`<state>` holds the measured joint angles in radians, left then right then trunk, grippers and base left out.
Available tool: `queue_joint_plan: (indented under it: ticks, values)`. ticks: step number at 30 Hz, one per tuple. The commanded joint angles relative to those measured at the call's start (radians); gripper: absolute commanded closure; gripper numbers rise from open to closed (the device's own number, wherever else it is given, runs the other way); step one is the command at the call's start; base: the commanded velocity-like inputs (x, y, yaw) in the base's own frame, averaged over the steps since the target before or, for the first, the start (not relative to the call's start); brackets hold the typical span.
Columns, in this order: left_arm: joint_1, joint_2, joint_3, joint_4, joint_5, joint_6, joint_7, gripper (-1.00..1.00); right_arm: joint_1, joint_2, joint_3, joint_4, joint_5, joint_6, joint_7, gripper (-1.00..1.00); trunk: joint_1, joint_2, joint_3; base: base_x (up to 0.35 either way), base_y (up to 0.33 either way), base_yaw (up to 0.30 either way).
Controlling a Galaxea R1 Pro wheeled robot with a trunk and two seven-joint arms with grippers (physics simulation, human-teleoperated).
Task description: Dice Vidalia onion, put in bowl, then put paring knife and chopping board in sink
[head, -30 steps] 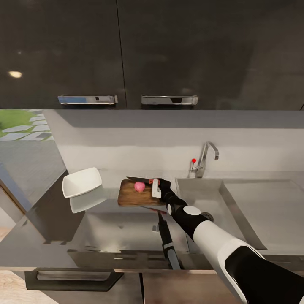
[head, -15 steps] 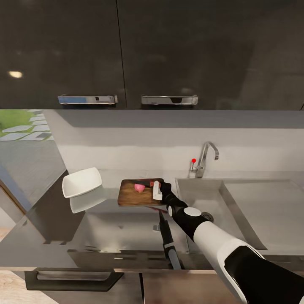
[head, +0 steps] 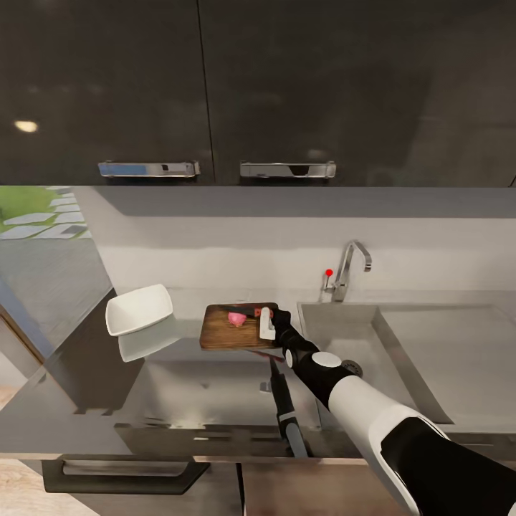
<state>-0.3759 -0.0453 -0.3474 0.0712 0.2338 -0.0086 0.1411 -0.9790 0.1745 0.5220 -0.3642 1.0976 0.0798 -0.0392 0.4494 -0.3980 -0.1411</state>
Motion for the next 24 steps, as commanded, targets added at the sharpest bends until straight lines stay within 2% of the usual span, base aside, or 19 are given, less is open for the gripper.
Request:
queue_joint_plan:
  ticks: [1, 9, 24]
  values:
    - [-0.001, -0.001, -0.008, 0.002, 0.009, -0.001, 0.002, -1.0, -0.001, 0.0, 0.006, 0.001, 0.01, 0.008, -0.004, 1.0, 0.001, -0.002, -0.002, 0.084, 0.0, 0.0]
    - [-0.001, -0.002, -0.008, 0.002, 0.009, -0.001, 0.002, -1.0, -0.001, 0.0, 0.006, 0.001, 0.01, 0.008, -0.004, 1.0, 0.001, -0.002, -0.002, 0.222, 0.0, 0.0]
    - [-0.001, -0.002, -0.008, 0.002, 0.009, -0.001, 0.002, -1.0, -0.001, 0.0, 0.006, 0.002, 0.01, 0.008, -0.001, 1.0, 0.001, -0.002, -0.002, 0.014, 0.0, 0.0]
